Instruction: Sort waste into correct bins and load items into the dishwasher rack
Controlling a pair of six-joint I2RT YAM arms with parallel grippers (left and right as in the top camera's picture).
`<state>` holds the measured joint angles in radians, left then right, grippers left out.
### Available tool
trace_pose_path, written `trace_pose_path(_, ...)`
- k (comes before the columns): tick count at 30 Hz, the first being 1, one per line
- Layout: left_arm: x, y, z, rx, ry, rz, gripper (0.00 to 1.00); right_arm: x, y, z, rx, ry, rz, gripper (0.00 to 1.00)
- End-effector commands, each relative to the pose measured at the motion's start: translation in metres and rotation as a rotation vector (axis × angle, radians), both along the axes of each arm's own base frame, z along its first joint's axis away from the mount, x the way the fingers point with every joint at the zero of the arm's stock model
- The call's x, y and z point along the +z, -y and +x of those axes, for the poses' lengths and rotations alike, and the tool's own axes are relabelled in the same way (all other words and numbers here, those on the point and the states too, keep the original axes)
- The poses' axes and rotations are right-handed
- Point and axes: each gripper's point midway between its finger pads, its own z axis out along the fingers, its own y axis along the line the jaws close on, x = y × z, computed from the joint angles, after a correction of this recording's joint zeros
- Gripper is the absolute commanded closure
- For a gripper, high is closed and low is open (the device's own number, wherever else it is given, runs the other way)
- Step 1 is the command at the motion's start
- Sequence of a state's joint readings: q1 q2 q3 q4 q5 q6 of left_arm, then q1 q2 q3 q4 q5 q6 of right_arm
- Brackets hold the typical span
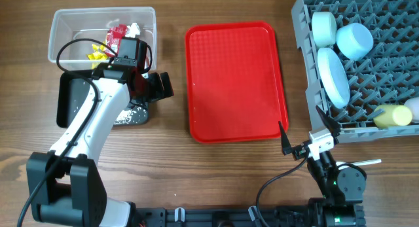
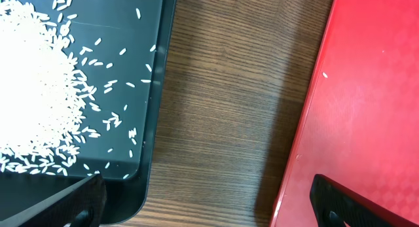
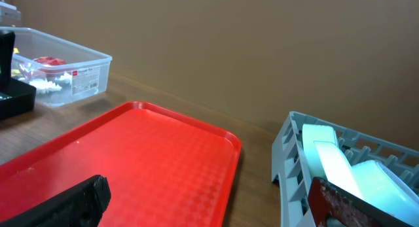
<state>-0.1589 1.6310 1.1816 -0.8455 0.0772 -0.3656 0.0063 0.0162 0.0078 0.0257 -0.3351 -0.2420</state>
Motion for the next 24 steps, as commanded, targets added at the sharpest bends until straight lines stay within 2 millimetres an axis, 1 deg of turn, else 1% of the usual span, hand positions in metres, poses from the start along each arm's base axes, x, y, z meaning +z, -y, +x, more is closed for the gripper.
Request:
trace_pose_path(1,-0.002,0.002,-0.002,0.004,-0.009,-0.009,0.00,0.003,0.000,-0.001,0.000,0.021,-0.019,0.00)
trace_pose_path(10,-0.002,0.002,-0.002,0.004,-0.009,-0.008,0.00,0.002,0.000,-0.001,0.000,0.020,-0.019,0.00)
trace_pose_path(11,-0.002,-0.013,0.001,0.029,0.005,0.070,0.00,0.002,0.000,-0.001,0.000,0.020,-0.019,0.00)
trace_pose_path(13,-0.001,-0.035,0.004,0.070,0.021,0.167,0.00,0.002,0.000,-0.001,0.000,0.020,-0.018,0.00)
trace_pose_path(14,0.002,-0.039,0.004,0.081,0.029,0.168,0.00,0.002,0.000,-0.001,0.000,0.020,-0.019,0.00)
trace_pose_path(16,0.009,-0.039,0.005,0.083,0.049,0.165,0.00,0.002,0.000,-0.001,0.000,0.020,-0.019,0.00)
trace_pose_path(17,0.014,-0.038,0.005,0.083,0.067,0.162,0.00,0.002,0.000,-0.001,0.000,0.020,-0.018,0.00)
trace_pose_path(19,0.037,-0.038,0.005,0.080,0.135,0.158,0.00,0.002,0.000,-0.001,0.000,0.020,-0.019,0.00)
trace_pose_path(20,0.058,-0.038,0.004,0.087,0.199,0.150,0.00,0.002,0.000,-0.001,0.000,0.020,-0.019,0.00)
trace_pose_path(21,0.072,-0.040,0.000,0.092,0.238,0.143,0.00,0.002,0.000,-0.001,0.000,0.020,-0.019,0.00)
trace_pose_path(22,0.090,-0.040,-0.004,0.098,0.315,0.129,0.00,0.002,0.000,-0.001,0.000,0.020,-0.019,0.00)
trace_pose_path(23,0.104,-0.041,-0.006,0.108,0.399,0.114,0.00,0.002,0.000,-0.001,0.000,0.019,-0.019,0.00)
trace_pose_path(24,0.121,-0.045,-0.009,0.130,0.534,0.090,0.00,0.002,0.000,-0.001,0.000,0.020,-0.019,0.00)
